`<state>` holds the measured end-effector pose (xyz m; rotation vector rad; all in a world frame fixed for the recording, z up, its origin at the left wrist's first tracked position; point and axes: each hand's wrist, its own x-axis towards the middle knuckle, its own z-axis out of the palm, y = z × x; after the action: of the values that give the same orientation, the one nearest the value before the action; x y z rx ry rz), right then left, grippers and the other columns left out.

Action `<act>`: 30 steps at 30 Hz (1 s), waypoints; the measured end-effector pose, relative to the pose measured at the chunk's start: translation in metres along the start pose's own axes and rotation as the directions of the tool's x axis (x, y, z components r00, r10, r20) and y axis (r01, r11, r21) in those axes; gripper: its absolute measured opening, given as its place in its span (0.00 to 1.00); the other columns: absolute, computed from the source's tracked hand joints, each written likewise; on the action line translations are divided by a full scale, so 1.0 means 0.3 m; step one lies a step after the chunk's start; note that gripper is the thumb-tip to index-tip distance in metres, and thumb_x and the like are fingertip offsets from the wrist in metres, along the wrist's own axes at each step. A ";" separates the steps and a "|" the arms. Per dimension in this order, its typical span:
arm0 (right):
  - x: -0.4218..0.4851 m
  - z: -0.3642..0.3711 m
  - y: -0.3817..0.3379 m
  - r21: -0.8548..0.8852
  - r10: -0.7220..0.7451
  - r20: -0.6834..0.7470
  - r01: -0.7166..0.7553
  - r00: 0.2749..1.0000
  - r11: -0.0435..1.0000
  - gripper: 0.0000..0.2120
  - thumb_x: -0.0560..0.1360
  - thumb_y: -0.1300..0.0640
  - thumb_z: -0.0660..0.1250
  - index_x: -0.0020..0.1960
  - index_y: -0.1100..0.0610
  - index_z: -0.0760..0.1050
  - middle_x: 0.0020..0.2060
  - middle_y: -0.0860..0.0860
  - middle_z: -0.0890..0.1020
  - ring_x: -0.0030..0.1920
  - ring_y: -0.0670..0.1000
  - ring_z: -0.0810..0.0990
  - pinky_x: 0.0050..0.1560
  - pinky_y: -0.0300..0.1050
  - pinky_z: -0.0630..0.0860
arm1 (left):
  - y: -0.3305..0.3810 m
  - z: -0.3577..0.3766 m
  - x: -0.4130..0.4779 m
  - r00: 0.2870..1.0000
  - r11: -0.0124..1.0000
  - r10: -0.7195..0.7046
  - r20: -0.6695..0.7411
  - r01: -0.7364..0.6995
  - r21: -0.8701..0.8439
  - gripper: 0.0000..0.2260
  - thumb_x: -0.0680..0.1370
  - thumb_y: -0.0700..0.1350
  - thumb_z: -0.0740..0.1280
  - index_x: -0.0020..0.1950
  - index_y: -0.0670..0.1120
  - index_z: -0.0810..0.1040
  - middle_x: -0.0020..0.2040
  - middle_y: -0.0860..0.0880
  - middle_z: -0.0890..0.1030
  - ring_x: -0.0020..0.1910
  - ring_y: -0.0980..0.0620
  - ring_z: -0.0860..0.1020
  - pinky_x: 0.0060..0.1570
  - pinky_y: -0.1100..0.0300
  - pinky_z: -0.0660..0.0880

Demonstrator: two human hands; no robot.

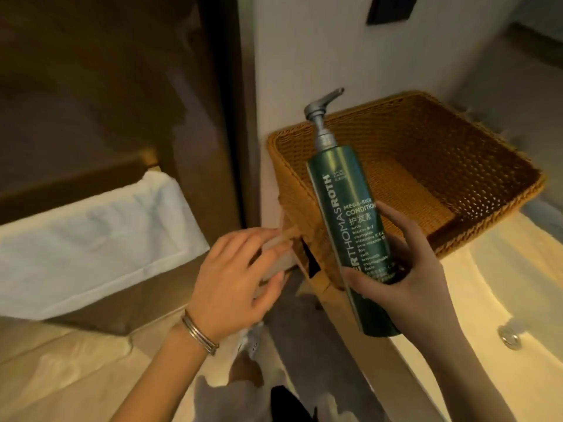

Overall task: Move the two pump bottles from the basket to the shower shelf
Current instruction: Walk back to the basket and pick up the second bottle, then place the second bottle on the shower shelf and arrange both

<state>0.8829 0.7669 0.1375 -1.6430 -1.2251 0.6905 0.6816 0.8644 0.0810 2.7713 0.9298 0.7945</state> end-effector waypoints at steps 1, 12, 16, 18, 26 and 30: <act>-0.026 0.015 0.000 -0.005 -0.002 0.032 0.003 0.999 1.000 0.39 0.61 0.55 0.77 0.64 0.36 0.62 0.51 0.33 0.76 0.51 0.32 0.75 0.41 0.25 0.72 | 0.007 -0.011 -0.049 0.999 0.999 -0.043 0.021 0.042 0.017 0.16 0.76 0.48 0.61 0.60 0.45 0.78 0.61 0.46 0.77 0.59 0.46 0.74 0.57 0.54 0.66; -0.126 0.240 -0.034 -0.069 -0.119 0.330 0.150 0.936 0.986 0.41 0.58 0.56 0.78 0.62 0.36 0.61 0.50 0.30 0.75 0.51 0.32 0.75 0.44 0.25 0.72 | 0.024 -0.155 -0.432 0.909 0.893 -0.416 -0.001 0.409 0.187 0.18 0.76 0.52 0.58 0.61 0.47 0.77 0.59 0.46 0.78 0.59 0.46 0.72 0.54 0.53 0.65; -0.149 0.388 -0.084 -0.070 -0.154 0.439 0.204 0.885 0.976 0.40 0.59 0.56 0.77 0.61 0.33 0.59 0.53 0.35 0.73 0.52 0.33 0.74 0.43 0.25 0.72 | -0.002 -0.228 -0.568 0.857 0.840 -0.513 -0.040 0.511 0.182 0.18 0.77 0.52 0.58 0.62 0.47 0.77 0.59 0.47 0.78 0.60 0.46 0.73 0.56 0.51 0.67; -0.173 0.477 -0.108 -0.050 -0.183 0.482 0.235 0.857 0.971 0.40 0.59 0.57 0.77 0.60 0.33 0.60 0.51 0.35 0.74 0.50 0.34 0.75 0.43 0.25 0.72 | -0.020 -0.274 -0.654 0.827 0.806 -0.558 -0.069 0.560 0.192 0.17 0.77 0.52 0.59 0.61 0.47 0.77 0.59 0.48 0.78 0.60 0.47 0.73 0.56 0.51 0.67; -0.381 0.871 -0.214 -0.022 -0.184 0.674 0.269 0.715 0.963 0.40 0.61 0.57 0.77 0.62 0.35 0.58 0.52 0.30 0.69 0.53 0.27 0.69 0.42 0.19 0.68 | -0.088 -0.475 -1.105 0.646 0.617 -0.759 -0.077 0.752 0.231 0.18 0.77 0.54 0.57 0.62 0.49 0.76 0.58 0.49 0.78 0.55 0.48 0.74 0.52 0.56 0.65; -0.503 1.056 -0.286 -0.014 -0.208 0.719 0.313 0.663 0.950 0.37 0.61 0.56 0.77 0.60 0.36 0.60 0.49 0.30 0.69 0.51 0.25 0.68 0.42 0.18 0.66 | -0.118 -0.569 -1.319 0.578 0.549 -0.811 -0.092 0.805 0.225 0.18 0.76 0.54 0.57 0.62 0.49 0.76 0.58 0.49 0.77 0.55 0.48 0.75 0.52 0.53 0.67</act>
<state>0.5278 0.7410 0.0754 -1.2713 -2.0657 1.1348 0.3082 0.6497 0.0422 2.0344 2.1779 0.4746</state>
